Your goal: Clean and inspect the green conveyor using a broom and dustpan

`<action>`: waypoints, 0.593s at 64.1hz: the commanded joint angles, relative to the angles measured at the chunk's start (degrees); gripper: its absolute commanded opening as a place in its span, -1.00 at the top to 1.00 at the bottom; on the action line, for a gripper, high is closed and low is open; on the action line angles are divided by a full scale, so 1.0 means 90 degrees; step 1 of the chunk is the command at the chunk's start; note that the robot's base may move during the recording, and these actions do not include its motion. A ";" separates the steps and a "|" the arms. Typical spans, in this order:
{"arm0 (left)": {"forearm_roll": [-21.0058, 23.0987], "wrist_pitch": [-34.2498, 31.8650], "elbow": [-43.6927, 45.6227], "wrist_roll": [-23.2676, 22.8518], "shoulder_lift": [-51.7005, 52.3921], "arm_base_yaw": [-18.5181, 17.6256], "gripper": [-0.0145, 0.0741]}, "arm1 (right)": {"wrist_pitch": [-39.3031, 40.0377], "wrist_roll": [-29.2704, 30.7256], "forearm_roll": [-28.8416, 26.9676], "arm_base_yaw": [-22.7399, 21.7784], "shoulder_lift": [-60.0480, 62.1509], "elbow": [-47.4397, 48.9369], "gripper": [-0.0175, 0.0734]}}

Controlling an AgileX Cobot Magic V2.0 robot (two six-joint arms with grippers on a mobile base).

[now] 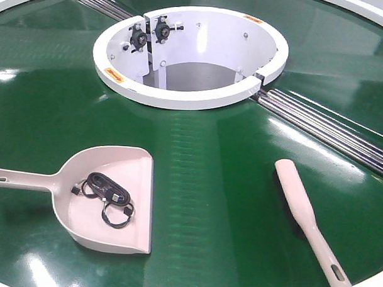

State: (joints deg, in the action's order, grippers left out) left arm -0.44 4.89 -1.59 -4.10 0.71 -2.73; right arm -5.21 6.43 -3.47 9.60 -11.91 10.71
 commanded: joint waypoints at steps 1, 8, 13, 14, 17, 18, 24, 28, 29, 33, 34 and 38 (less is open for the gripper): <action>0.0049 -0.0433 -0.0062 -0.0035 0.0095 -0.0031 0.69 | 0.0456 0.0073 -0.0005 -0.0027 -0.0057 0.0162 0.63; 0.0049 -0.0433 -0.0062 -0.0035 0.0095 -0.0031 0.69 | 0.0469 0.0215 0.0227 -0.0389 -0.0057 0.0015 0.63; 0.0049 -0.0433 -0.0062 -0.0035 0.0095 -0.0031 0.69 | 0.0579 -0.0067 0.0221 -0.0818 -0.0049 -0.0218 0.63; 0.0049 -0.0433 -0.0062 -0.0035 0.0095 -0.0031 0.69 | 0.0579 -0.0125 0.0221 -0.0912 -0.0041 -0.0263 0.63; 0.0049 -0.0433 -0.0062 -0.0035 0.0095 -0.0031 0.69 | 0.0779 -0.0366 0.0309 -0.1095 -0.0001 -0.0442 0.63; 0.0049 -0.0433 -0.0062 -0.0035 0.0095 -0.0031 0.69 | 0.0820 -0.0410 0.0386 -0.1126 0.0028 -0.0491 0.63; 0.0049 -0.0433 -0.0062 -0.0035 0.0095 -0.0031 0.69 | 0.1039 -0.0634 0.0879 -0.1153 0.0428 -0.0870 0.63; 0.0049 -0.0433 -0.0062 -0.0035 0.0095 -0.0031 0.69 | 0.1083 -0.0714 0.1023 -0.1153 0.0777 -0.1093 0.63; 0.0049 -0.0433 -0.0062 -0.0035 0.0095 -0.0031 0.69 | 0.1083 -0.0714 0.1021 -0.1153 0.0887 -0.1161 0.63; 0.0049 -0.0433 -0.0062 -0.0035 0.0095 -0.0031 0.69 | 0.1097 -0.0714 0.1021 -0.1153 0.1246 -0.1376 0.63; 0.0049 -0.0433 -0.0062 -0.0035 0.0095 -0.0031 0.69 | 0.1058 -0.0751 0.1012 -0.1153 0.1318 -0.1401 0.63; 0.0049 -0.0433 -0.0061 -0.0035 0.0086 -0.0031 0.69 | 0.0785 -0.0779 0.0998 -0.1138 0.1480 -0.1391 0.63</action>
State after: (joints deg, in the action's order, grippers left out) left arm -0.44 4.89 -1.59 -4.10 0.71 -2.73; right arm -0.77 0.00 4.78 -0.49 -0.16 -1.57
